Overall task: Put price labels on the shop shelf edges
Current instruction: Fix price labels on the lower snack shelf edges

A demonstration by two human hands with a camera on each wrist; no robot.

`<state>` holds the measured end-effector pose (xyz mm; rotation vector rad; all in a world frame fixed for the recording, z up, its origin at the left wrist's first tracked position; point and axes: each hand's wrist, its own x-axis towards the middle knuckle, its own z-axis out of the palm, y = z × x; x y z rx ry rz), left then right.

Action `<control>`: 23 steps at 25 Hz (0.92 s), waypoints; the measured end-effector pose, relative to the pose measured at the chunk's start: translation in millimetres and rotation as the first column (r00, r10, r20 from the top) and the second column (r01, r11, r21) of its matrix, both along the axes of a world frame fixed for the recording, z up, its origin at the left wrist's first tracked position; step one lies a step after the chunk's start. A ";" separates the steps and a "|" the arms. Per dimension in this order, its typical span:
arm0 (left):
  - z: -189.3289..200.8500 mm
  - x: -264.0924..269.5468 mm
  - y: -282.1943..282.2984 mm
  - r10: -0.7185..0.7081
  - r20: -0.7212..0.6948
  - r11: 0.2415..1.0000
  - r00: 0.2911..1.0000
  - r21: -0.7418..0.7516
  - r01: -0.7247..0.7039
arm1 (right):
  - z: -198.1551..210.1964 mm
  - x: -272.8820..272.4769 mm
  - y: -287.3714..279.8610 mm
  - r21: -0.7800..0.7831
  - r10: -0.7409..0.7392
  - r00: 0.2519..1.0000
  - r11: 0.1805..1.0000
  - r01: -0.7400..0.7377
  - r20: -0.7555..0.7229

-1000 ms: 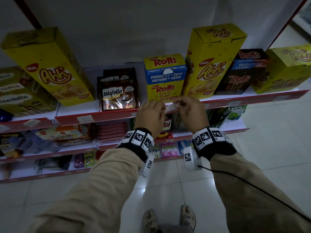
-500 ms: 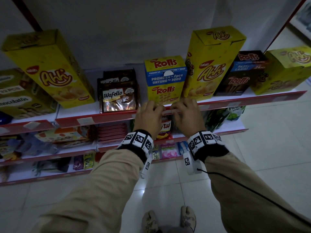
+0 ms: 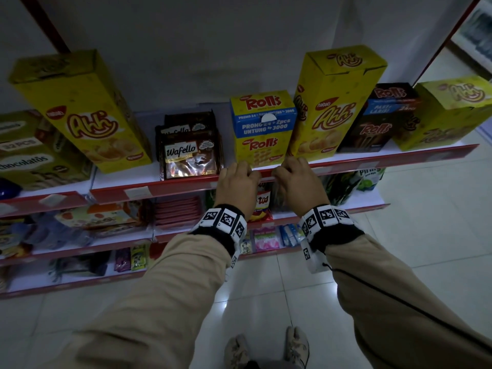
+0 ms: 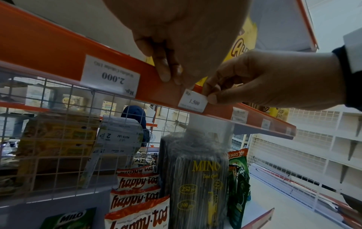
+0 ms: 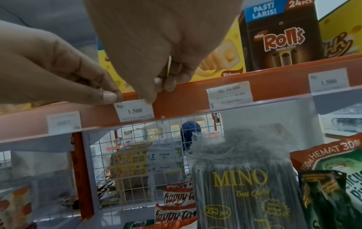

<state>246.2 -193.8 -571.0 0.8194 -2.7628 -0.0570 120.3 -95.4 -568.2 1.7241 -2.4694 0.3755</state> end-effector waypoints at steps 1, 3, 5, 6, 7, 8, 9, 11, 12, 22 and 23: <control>0.2 0.8 0.4 -0.003 0.008 1.000 1.000 -0.001 0.003 | 0.3 -0.4 -0.2 0.006 -0.005 1.000 1.000 0.005 -0.002; -0.4 3.3 1.2 -0.005 0.016 1.000 1.000 -0.002 0.005 | 0.5 0.2 -0.6 0.008 -0.010 1.000 1.000 0.011 -0.009; -1.5 5.1 1.6 -0.009 0.023 1.000 1.000 -0.006 0.009 | 0.9 1.7 0.4 -0.011 -0.013 1.000 1.000 0.013 -0.004; -1.6 5.6 1.1 -0.013 0.031 1.000 0.999 -0.007 0.013 | 0.7 2.7 1.5 -0.028 -0.010 1.000 1.000 0.010 0.002; -1.7 5.6 0.7 -0.016 0.039 1.000 0.999 -0.006 0.016 | 0.3 3.5 3.0 -0.043 -0.007 1.000 0.999 0.007 0.007; -1.4 5.4 0.5 -0.016 0.040 1.000 0.999 -0.006 0.016 | -0.3 4.4 4.4 -0.053 -0.005 1.000 0.999 0.005 0.012; -0.7 4.9 0.4 -0.013 0.034 1.000 0.999 -0.011 0.014 | -0.5 4.3 5.3 -0.058 -0.001 1.000 0.998 0.002 0.016; -1.0 4.9 1.2 -0.008 0.016 0.999 1.000 -0.032 0.008 | -0.6 3.6 5.8 -0.057 0.011 1.000 0.998 -0.009 0.025; -1.6 4.9 1.5 -0.003 0.007 0.999 1.000 -0.042 0.004 | -0.2 2.9 5.3 -0.052 0.018 1.000 0.999 -0.017 0.025; 0.5 15.1 6.1 -0.007 -0.007 0.999 1.000 0.053 0.007 | -6.4 1.9 3.5 -0.064 -0.019 0.999 0.998 0.021 0.036; 1.3 16.6 6.7 -0.011 0.003 0.997 1.000 0.071 0.011 | -7.5 2.3 4.0 -0.087 -0.024 0.999 0.996 0.027 0.032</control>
